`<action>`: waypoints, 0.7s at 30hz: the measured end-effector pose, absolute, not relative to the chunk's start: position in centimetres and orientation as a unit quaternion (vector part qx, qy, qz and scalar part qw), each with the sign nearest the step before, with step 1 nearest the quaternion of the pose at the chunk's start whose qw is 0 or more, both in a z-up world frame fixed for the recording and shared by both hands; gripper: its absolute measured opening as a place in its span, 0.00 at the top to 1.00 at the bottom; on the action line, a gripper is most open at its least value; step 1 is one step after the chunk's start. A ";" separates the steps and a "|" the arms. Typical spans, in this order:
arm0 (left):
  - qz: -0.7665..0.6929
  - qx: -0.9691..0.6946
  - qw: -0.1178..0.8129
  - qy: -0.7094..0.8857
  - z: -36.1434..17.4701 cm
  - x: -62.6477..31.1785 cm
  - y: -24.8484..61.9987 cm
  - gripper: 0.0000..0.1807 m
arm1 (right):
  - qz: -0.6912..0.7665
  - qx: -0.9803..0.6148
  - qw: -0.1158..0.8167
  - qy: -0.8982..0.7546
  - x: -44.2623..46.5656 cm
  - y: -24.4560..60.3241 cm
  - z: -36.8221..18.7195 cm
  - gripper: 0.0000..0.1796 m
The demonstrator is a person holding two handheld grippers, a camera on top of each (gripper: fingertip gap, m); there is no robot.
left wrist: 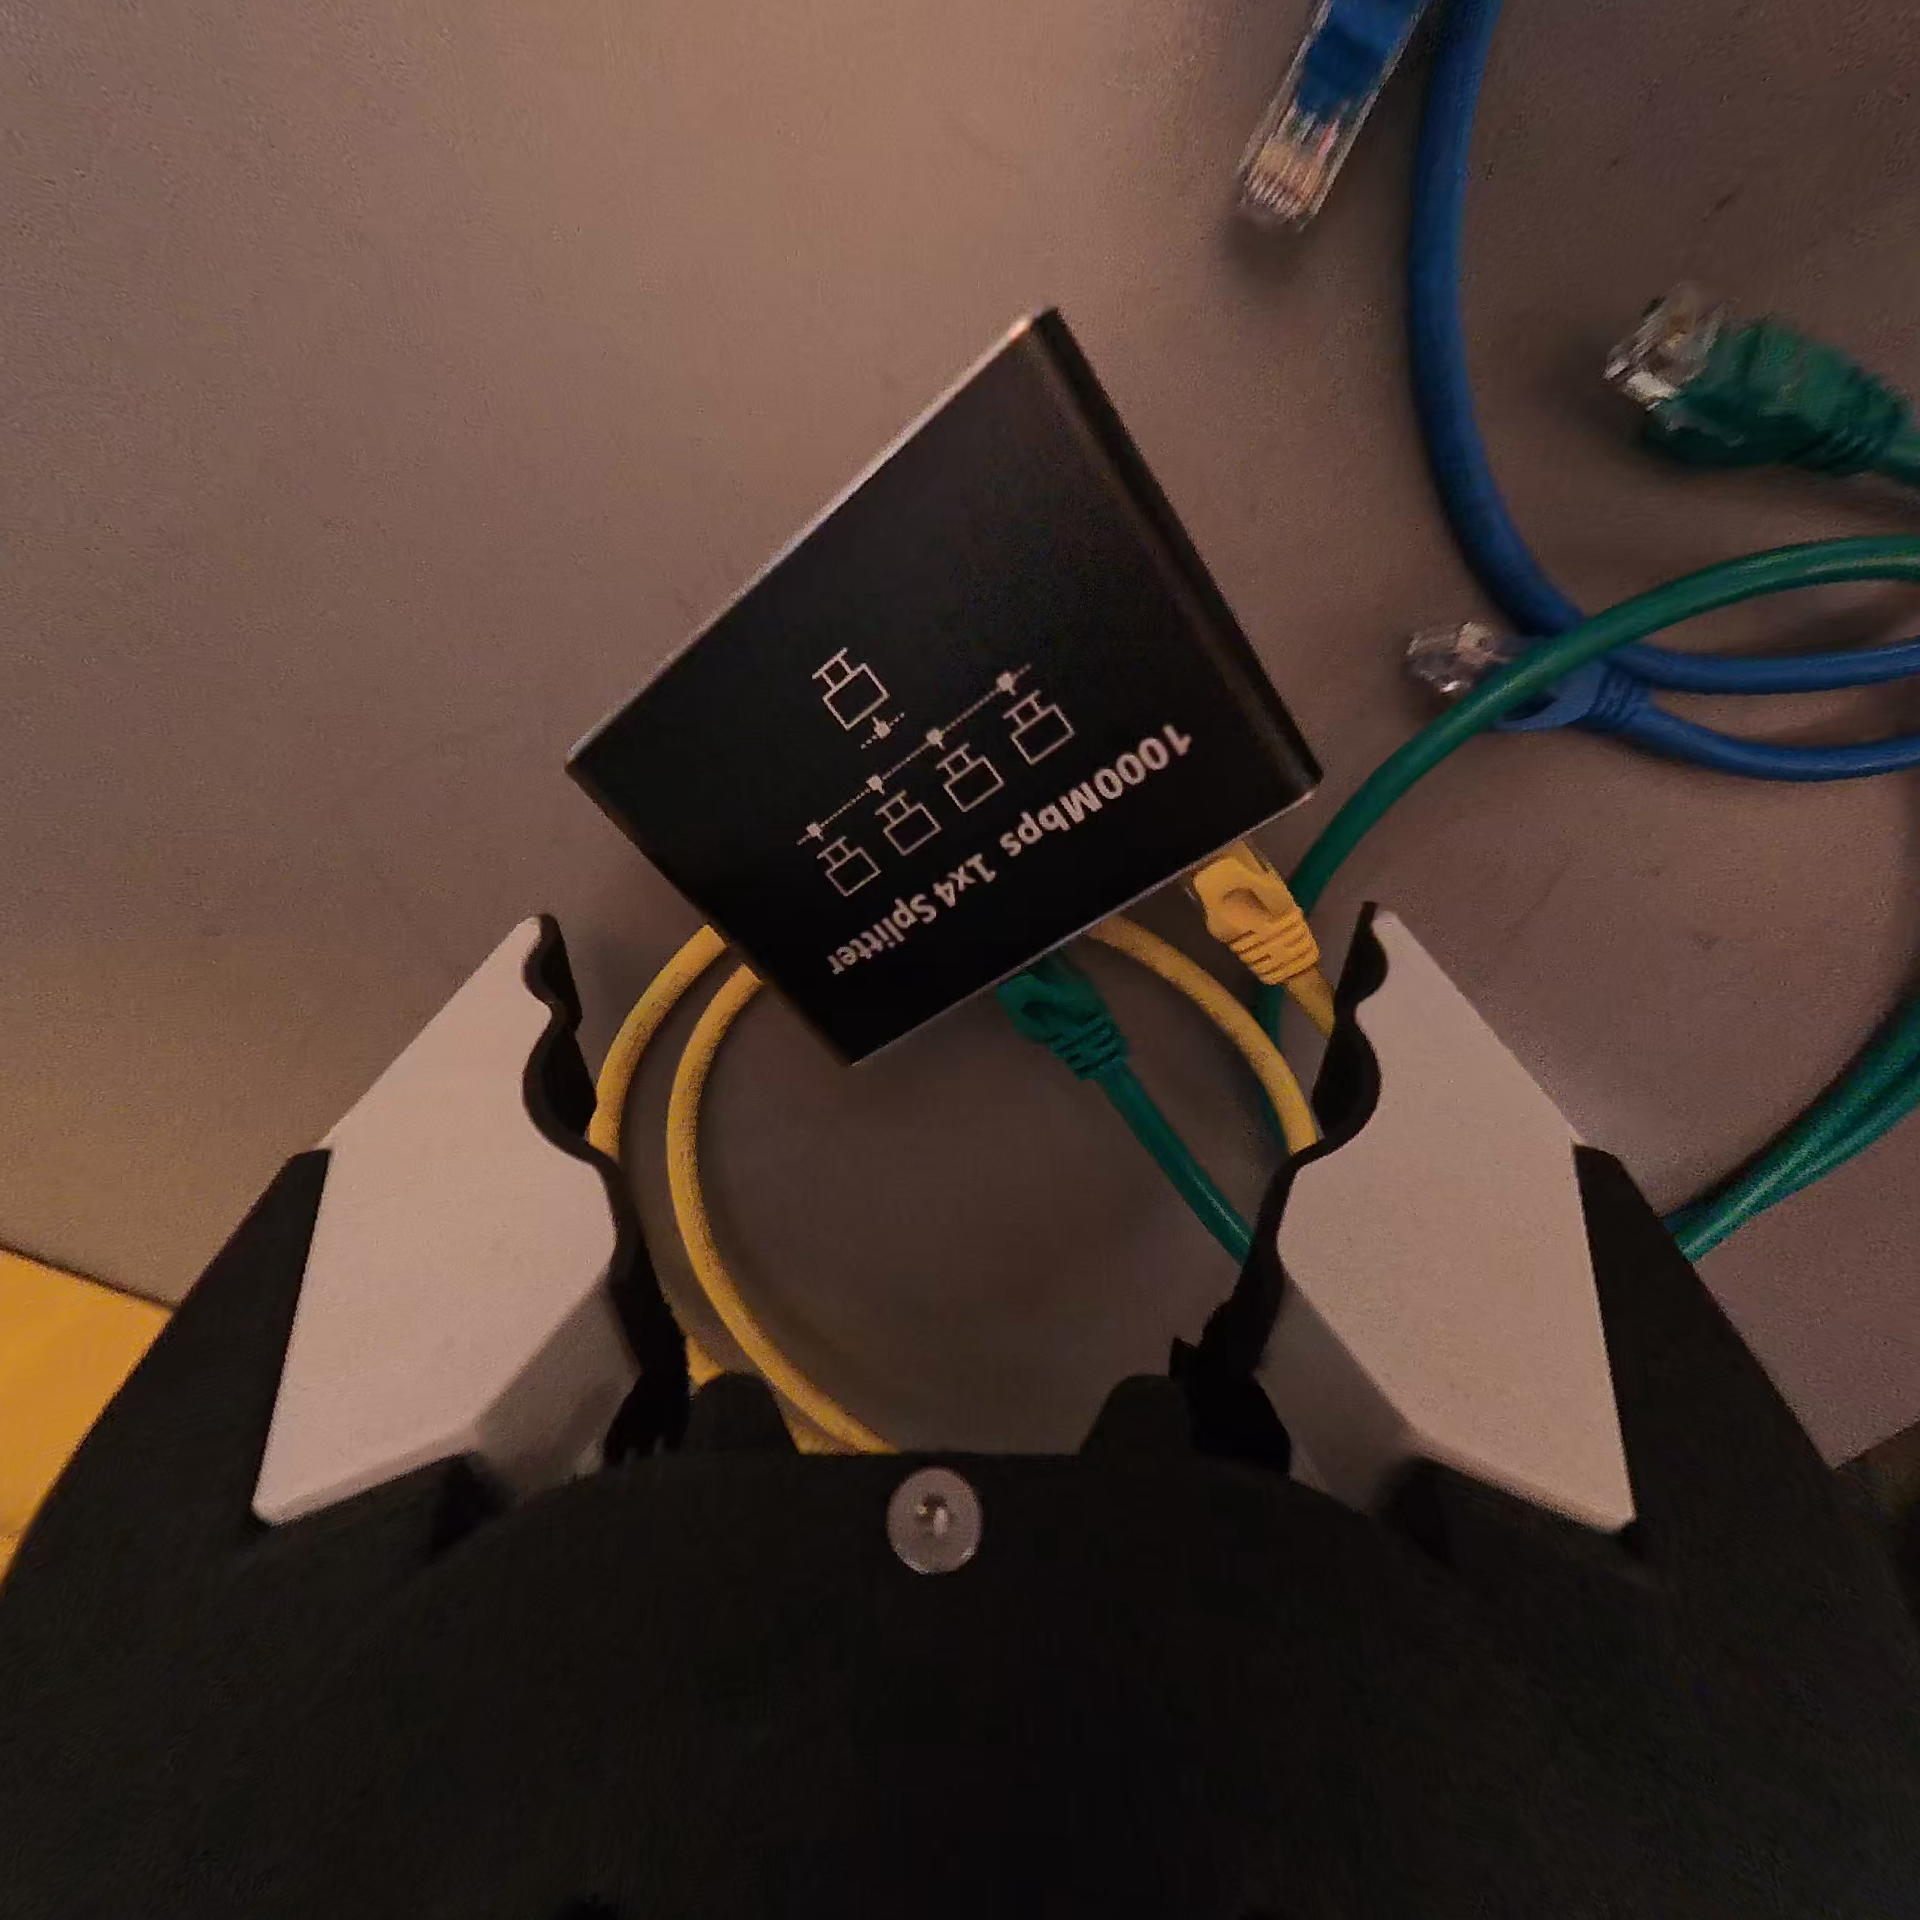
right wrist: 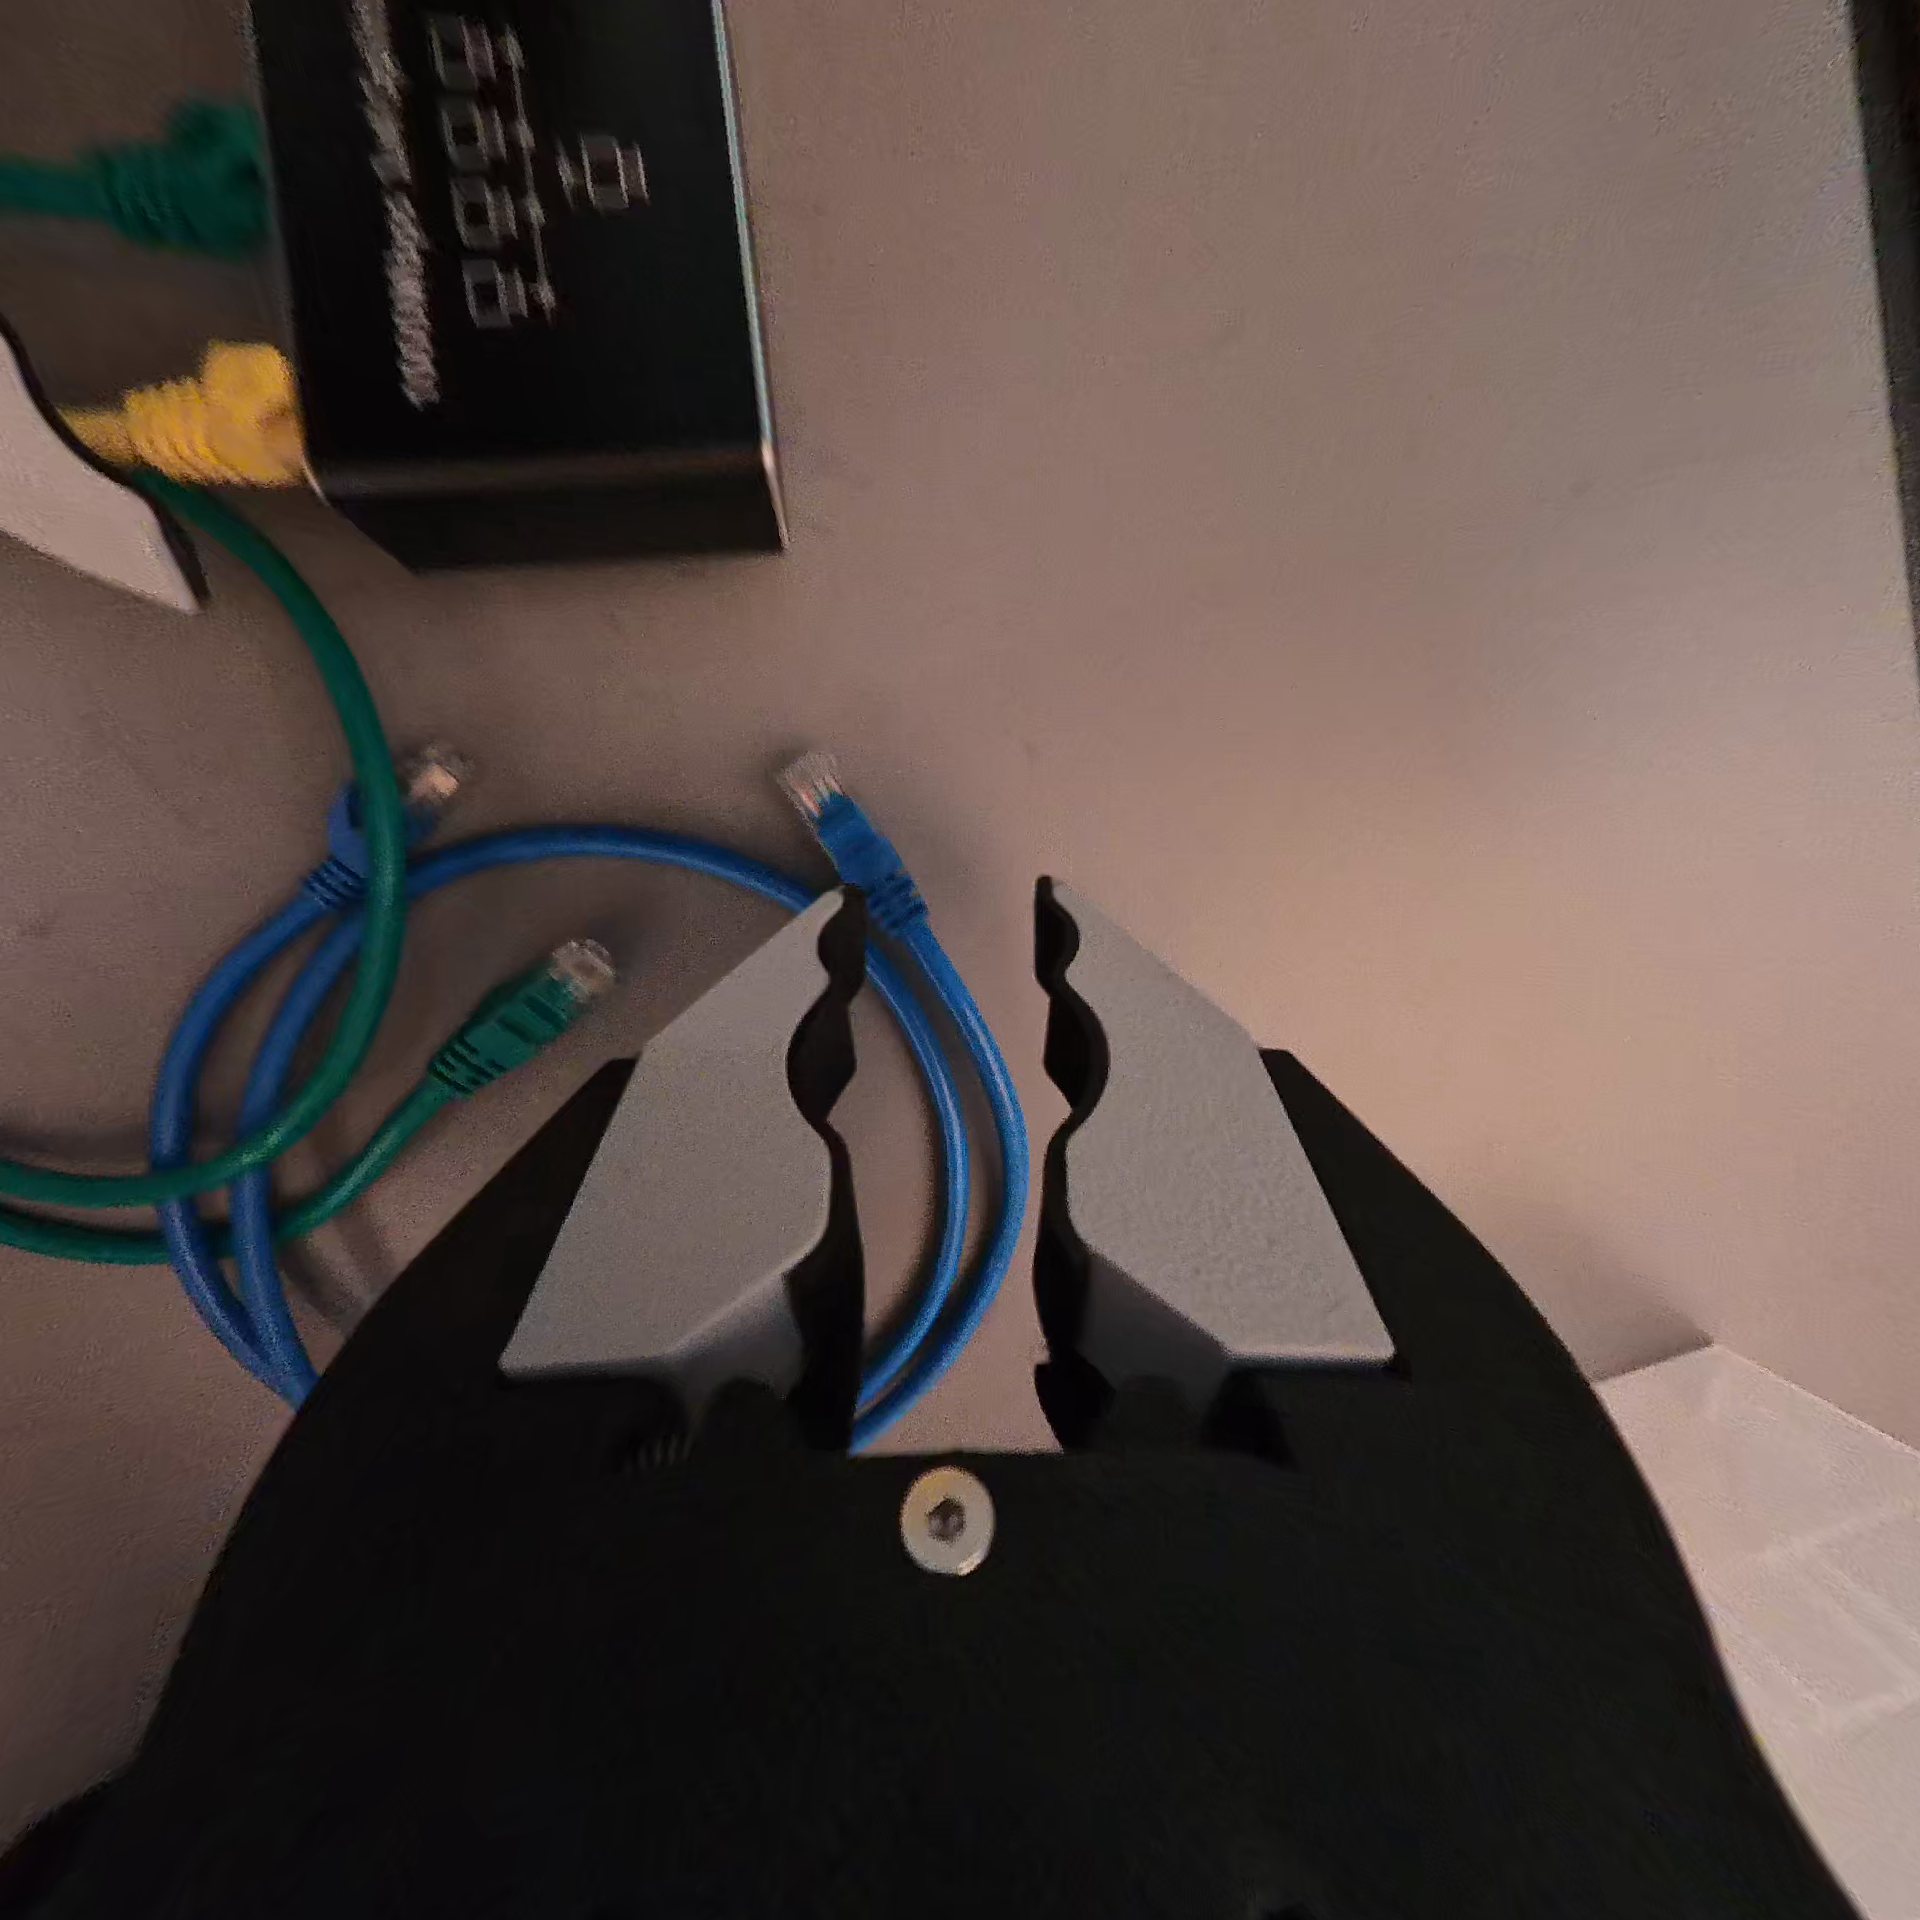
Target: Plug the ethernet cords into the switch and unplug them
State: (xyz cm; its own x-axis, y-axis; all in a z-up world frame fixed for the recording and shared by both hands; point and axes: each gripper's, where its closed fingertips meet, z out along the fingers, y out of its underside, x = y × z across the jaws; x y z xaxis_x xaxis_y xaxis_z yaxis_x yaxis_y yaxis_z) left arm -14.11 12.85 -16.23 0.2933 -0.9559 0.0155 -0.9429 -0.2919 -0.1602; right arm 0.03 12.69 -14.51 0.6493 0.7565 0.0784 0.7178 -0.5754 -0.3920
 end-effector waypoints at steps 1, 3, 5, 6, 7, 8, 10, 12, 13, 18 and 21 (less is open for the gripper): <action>-0.041 -0.801 0.058 0.594 -16.4 -14.4 13.0 0.22 | 0.038 -0.886 0.188 -0.422 0.3 12.5 -14.8 0.83; -0.023 -0.800 0.051 0.597 -16.6 -15.1 13.1 0.23 | 0.024 -0.887 0.175 -0.426 0.9 12.3 -15.3 0.83; -0.018 -0.797 0.043 0.602 -16.8 -15.8 13.2 0.25 | 0.007 -0.890 0.165 -0.426 1.7 12.4 -15.9 0.83; -0.017 -0.797 0.042 0.602 -16.8 -16.0 13.3 0.25 | 0.003 -0.890 0.164 -0.425 1.9 12.5 -16.2 0.83; -0.015 -0.799 0.040 0.600 -16.8 -16.3 13.4 0.25 | 0.013 -0.893 0.160 -0.421 1.8 12.4 -16.3 0.86; -0.014 -0.801 0.041 0.597 -16.7 -16.5 13.6 0.25 | 0.020 -0.895 0.159 -0.416 1.6 12.4 -16.3 0.87; -0.026 -0.802 0.049 0.595 -16.3 -16.4 13.7 0.28 | 0.007 -0.896 0.150 -0.418 2.0 12.4 -16.4 0.95; -0.052 -0.797 0.069 0.598 -15.3 -15.8 13.7 0.30 | -0.019 -0.891 0.170 -0.420 2.6 13.2 -15.5 0.97; -0.066 -0.794 0.083 0.599 -14.7 -15.4 13.8 0.30 | -0.023 -0.889 0.193 -0.415 2.8 13.7 -14.5 0.97; -0.203 -0.767 0.201 0.575 -8.5 -11.4 13.8 0.38 | -0.026 -0.841 0.368 -0.396 2.5 15.4 -5.9 0.97; -0.343 -0.718 0.287 0.534 -2.6 -8.1 13.0 0.42 | -0.070 -0.754 0.488 -0.435 0.9 14.6 0.5 0.98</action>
State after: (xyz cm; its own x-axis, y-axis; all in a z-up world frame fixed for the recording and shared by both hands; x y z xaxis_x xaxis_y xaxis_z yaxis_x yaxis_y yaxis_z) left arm -8.09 12.95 -2.59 0.1946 -0.9631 0.1861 -0.5699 -0.2654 -0.7777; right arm 0.93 14.60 0.54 0.6111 0.5877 0.5302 0.7244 -0.1453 -0.6739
